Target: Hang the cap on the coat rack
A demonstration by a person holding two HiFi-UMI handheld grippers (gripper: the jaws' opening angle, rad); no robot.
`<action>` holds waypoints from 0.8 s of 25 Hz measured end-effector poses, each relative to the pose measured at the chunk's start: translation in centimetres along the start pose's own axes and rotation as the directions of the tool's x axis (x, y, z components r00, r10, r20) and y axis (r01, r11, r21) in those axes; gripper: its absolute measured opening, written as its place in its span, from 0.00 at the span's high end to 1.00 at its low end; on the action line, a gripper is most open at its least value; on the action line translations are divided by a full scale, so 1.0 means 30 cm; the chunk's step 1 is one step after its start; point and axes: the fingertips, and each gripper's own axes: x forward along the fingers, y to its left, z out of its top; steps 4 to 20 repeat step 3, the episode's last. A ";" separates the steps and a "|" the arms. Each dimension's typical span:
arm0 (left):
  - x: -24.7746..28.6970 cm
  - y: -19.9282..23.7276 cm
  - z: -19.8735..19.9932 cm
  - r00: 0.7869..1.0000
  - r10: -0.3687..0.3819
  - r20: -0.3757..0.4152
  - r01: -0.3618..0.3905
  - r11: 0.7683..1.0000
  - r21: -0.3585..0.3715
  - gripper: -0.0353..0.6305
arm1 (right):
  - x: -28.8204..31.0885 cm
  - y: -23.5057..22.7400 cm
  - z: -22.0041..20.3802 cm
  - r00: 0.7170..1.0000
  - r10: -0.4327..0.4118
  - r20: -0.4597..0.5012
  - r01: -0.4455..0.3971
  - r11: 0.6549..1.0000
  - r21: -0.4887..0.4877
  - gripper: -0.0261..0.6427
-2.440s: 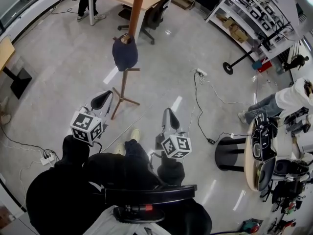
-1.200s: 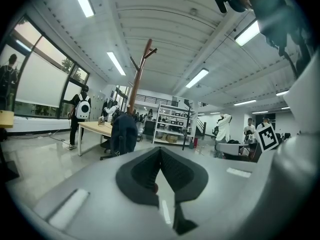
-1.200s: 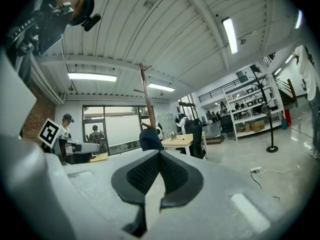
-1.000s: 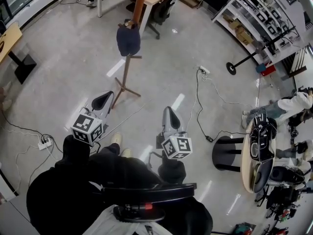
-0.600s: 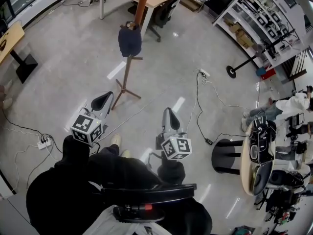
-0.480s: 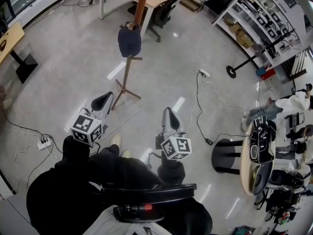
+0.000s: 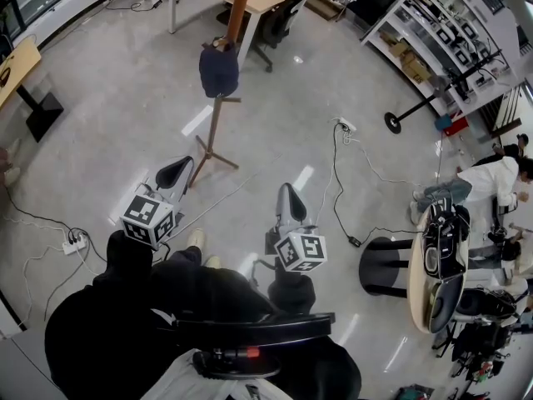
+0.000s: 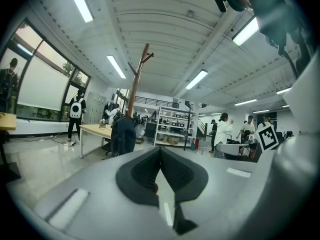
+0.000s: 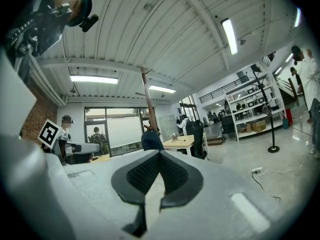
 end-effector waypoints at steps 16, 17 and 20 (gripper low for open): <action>0.002 -0.001 0.001 1.000 0.002 0.000 -0.002 1.000 -0.001 0.94 | 0.001 0.004 0.002 1.000 0.005 0.001 -0.005 1.000 -0.004 0.96; 0.002 -0.001 0.001 1.000 0.002 0.000 -0.002 1.000 -0.001 0.94 | 0.001 0.004 0.002 1.000 0.005 0.001 -0.005 1.000 -0.004 0.96; 0.002 -0.001 0.001 1.000 0.002 0.000 -0.002 1.000 -0.001 0.94 | 0.001 0.004 0.002 1.000 0.005 0.001 -0.005 1.000 -0.004 0.96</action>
